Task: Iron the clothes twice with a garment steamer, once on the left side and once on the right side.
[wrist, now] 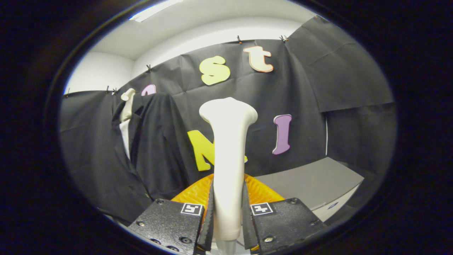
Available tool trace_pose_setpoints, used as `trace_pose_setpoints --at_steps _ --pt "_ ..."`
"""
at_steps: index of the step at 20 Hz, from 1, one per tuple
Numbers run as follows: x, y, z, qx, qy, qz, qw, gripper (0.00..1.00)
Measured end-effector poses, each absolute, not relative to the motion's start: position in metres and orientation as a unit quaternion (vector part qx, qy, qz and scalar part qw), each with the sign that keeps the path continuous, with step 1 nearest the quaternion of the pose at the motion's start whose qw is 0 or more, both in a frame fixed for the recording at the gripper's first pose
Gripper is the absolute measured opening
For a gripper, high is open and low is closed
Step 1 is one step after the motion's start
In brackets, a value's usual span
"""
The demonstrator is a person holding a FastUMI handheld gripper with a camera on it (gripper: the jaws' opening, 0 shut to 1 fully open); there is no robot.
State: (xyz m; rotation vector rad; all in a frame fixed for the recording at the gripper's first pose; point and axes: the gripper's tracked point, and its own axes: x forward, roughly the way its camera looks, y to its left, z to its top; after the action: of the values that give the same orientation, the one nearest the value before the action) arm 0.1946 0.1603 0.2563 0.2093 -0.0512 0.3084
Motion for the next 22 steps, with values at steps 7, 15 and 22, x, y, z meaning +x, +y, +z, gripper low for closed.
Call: trace_pose_setpoints --at_steps 7,15,22 --pt "0.155 0.262 0.305 0.098 -0.068 0.204 0.972 0.36" --pt "0.146 0.356 0.332 0.080 -0.080 0.236 0.965 0.36" --pt "0.156 0.395 0.324 0.072 -0.051 0.247 0.965 0.36"
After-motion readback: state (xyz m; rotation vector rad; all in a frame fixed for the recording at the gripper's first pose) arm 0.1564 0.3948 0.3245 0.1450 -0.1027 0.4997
